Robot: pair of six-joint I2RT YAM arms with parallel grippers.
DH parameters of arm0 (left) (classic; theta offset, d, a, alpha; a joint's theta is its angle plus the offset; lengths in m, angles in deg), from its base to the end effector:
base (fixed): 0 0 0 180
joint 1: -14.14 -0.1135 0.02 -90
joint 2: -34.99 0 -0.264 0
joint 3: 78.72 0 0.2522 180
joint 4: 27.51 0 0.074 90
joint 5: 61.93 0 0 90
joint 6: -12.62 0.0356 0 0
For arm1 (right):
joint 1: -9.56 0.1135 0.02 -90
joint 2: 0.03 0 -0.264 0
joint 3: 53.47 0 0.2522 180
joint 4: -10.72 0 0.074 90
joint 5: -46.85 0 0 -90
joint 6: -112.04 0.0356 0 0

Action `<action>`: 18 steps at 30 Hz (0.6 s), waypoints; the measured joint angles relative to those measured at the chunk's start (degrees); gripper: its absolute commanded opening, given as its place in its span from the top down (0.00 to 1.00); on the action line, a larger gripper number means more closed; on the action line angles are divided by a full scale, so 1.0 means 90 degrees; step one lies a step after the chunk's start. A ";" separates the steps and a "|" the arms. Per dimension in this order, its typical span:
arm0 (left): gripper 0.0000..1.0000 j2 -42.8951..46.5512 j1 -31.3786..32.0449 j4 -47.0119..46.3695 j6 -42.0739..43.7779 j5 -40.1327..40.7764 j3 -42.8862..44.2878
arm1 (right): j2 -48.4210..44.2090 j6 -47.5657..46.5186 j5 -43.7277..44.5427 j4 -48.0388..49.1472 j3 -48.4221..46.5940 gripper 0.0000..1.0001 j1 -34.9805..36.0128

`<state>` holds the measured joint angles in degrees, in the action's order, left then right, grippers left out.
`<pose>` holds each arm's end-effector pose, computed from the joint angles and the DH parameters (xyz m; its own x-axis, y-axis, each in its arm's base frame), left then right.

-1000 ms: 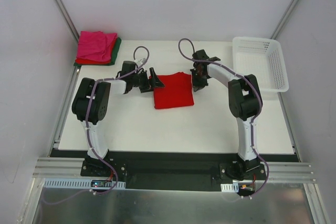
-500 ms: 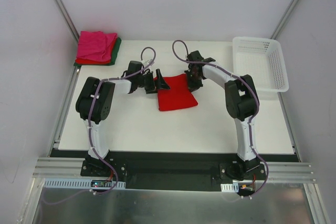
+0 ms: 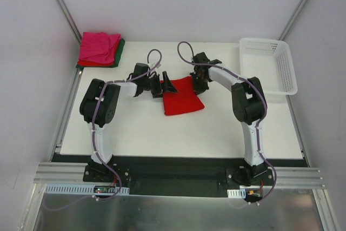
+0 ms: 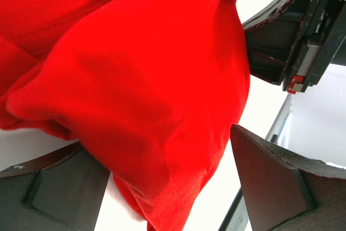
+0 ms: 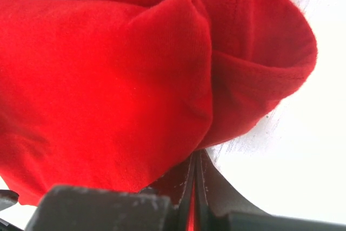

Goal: Fold and stack the t-shirts
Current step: Put the neatly folded tshirt into the corner of the board with the left arm

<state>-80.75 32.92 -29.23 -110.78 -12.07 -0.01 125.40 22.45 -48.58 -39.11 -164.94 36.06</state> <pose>0.3889 -0.1565 0.1409 -0.8665 -0.1498 -0.4762 0.3200 0.5653 -0.7603 0.4157 0.2110 0.1696 -0.8063 -0.3941 -0.4410 -0.4758 0.8751 0.0881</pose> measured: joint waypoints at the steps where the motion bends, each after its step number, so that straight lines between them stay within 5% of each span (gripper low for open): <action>1: 0.13 -0.0019 -0.0002 -0.0061 -0.0073 -0.0049 -0.0017 | 0.0000 0.0000 -0.0005 -0.0002 0.0000 0.99 0.0000; 11: 0.11 0.0250 -0.0143 -0.1406 -0.0874 -0.0522 -0.1190 | 0.0000 0.0000 -0.0124 -0.0049 0.0000 0.99 0.0002; 18: 0.07 0.0741 -0.0444 -0.1435 -0.1083 -0.0476 -0.1831 | 0.0000 0.0022 -0.0255 -0.0075 0.0000 0.99 0.0061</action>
<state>-74.08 28.92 -42.15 -120.53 -16.35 -16.49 125.40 22.64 -50.88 -39.79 -164.94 36.61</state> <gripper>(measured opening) 0.908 0.017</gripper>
